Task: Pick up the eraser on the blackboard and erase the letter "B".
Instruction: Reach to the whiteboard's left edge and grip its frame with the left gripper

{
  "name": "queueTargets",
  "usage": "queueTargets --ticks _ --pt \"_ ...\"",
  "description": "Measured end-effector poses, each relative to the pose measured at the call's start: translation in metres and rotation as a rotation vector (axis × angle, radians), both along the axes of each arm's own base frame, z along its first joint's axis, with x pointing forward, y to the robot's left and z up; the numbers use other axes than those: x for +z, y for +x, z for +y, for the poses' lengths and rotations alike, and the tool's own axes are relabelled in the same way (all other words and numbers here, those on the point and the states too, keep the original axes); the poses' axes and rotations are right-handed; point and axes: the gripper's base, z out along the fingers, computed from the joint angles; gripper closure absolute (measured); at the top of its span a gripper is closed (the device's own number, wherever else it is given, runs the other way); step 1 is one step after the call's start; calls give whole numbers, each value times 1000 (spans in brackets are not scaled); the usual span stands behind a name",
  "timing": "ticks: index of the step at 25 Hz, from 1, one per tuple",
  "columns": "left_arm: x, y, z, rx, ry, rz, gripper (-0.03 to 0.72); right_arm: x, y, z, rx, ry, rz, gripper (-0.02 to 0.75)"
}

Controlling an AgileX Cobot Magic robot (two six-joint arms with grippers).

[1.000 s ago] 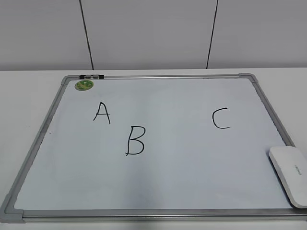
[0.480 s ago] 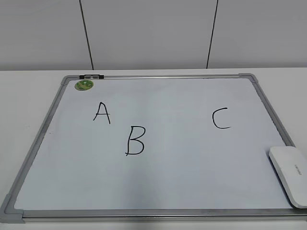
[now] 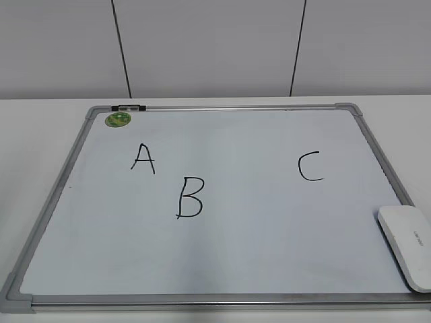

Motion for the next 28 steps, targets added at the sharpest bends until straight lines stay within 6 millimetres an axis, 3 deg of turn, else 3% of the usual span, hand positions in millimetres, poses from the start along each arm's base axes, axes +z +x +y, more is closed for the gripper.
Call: queueTargets --ticks 9,17,22,28 --pt "-14 125 -3 4 -7 299 96 0 0 0 0 0 0 184" --pt "-57 228 -7 2 -16 527 101 0 0 0 0 0 0 184" --pt "-93 273 -8 0 -16 638 153 0 0 0 0 0 0 184" --pt "-127 310 -11 1 -44 705 236 0 0 0 0 0 0 184"
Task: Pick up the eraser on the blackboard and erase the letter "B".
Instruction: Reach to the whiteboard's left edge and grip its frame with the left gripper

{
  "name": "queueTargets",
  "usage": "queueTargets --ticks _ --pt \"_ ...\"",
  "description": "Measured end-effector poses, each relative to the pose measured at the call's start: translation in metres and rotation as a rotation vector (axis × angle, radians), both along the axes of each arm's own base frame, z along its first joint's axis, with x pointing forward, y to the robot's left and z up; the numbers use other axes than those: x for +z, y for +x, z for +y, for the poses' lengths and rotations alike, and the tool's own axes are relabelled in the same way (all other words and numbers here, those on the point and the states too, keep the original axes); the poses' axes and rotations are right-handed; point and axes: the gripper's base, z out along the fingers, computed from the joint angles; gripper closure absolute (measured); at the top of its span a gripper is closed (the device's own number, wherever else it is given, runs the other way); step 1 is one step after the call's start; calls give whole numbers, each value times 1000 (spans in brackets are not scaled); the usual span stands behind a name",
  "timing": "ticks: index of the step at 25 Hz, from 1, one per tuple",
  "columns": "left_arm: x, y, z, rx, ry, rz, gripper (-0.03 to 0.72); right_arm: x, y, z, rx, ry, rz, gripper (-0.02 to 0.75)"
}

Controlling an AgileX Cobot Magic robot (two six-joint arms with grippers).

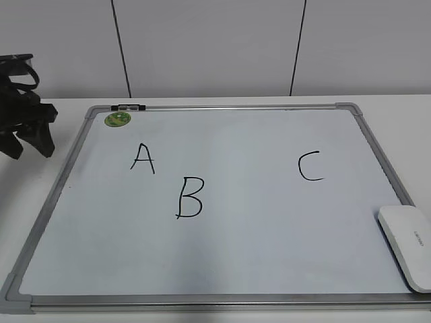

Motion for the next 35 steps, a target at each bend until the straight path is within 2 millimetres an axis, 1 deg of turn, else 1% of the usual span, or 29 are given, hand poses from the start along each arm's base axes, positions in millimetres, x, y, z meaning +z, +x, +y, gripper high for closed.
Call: queueTargets --ticks 2,6,10,19,23,27,35 --pt "-9 9 -1 -3 -9 18 244 0 0 0 0 0 0 184" --pt "-26 19 -4 -21 -32 48 258 0 0 0 0 0 0 184" --pt "-42 22 -4 -37 -32 82 316 0 0 0 0 0 0 184" --pt "-65 27 -4 -38 -29 108 363 0 0 0 0 0 0 184" --pt "-70 28 -4 -46 -27 108 382 0 0 0 0 0 0 184" --pt "-70 30 -1 -41 -27 92 402 0 0 0 0 0 0 184" --pt "-69 30 8 -27 -42 87 405 0 0 0 0 0 0 184"
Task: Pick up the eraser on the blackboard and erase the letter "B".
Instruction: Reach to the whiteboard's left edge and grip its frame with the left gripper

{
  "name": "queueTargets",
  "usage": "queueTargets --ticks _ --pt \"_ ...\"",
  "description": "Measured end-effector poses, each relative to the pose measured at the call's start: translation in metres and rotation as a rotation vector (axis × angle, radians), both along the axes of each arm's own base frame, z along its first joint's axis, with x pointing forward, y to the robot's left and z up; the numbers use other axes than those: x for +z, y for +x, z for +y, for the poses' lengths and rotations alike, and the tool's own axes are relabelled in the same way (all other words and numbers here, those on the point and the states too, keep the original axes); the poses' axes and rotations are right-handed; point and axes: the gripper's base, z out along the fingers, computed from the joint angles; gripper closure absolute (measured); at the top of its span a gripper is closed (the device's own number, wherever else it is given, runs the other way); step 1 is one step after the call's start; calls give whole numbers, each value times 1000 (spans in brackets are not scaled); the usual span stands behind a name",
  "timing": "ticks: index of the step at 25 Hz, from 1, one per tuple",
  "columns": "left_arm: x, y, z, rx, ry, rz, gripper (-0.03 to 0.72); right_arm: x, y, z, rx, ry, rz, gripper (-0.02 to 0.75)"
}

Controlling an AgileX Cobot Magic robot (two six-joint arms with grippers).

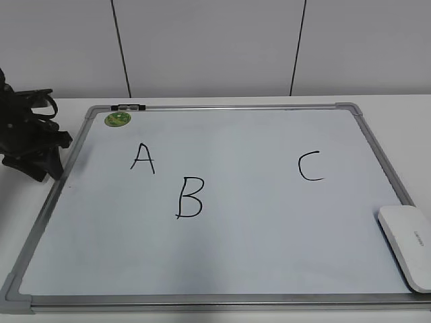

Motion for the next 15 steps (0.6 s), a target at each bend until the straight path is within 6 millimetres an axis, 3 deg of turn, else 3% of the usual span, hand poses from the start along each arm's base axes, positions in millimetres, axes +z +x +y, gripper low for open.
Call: queueTargets --ticks 10,15 --pt "-1 1 -3 7 -35 -1 407 0 0 0 0 0 0 184" --pt "-9 1 -4 11 -43 19 443 0 0 0 0 0 0 184"
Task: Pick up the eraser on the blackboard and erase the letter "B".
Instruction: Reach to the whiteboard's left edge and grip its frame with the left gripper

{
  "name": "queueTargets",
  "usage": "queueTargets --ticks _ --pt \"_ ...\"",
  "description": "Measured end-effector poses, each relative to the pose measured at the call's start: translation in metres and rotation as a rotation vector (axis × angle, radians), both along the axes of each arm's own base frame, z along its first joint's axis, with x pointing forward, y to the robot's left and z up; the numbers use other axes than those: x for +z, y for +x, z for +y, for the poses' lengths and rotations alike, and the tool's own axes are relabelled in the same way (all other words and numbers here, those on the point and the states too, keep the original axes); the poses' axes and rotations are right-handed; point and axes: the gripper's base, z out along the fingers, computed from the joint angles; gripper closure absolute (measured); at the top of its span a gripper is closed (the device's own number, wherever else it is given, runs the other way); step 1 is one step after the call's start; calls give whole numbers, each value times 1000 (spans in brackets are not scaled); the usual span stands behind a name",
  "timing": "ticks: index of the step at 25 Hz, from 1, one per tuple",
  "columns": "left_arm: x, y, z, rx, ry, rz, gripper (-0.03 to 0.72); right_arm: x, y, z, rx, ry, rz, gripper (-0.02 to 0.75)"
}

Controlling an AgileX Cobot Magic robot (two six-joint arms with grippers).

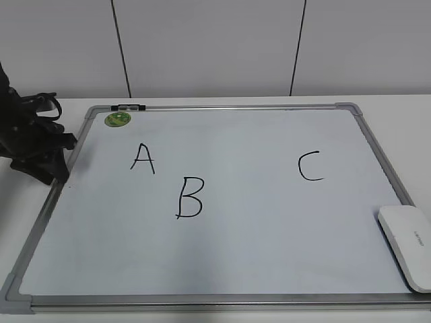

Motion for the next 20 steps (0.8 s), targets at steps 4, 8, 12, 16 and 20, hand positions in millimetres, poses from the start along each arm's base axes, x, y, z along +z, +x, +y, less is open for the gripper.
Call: queueTargets --ticks 4,8,12,16,20 --pt "-2 1 -1 6 -16 9 506 0 0 0 0 0 0 184" --pt "-3 1 0 17 -31 22 638 0 0 0 0 0 0 184" --pt "-3 2 0 28 -41 25 662 0 0 0 0 0 0 184" --pt "-3 2 0 27 -41 27 662 0 0 0 0 0 0 184" --pt "-3 2 0 29 -41 29 662 0 0 0 0 0 0 184"
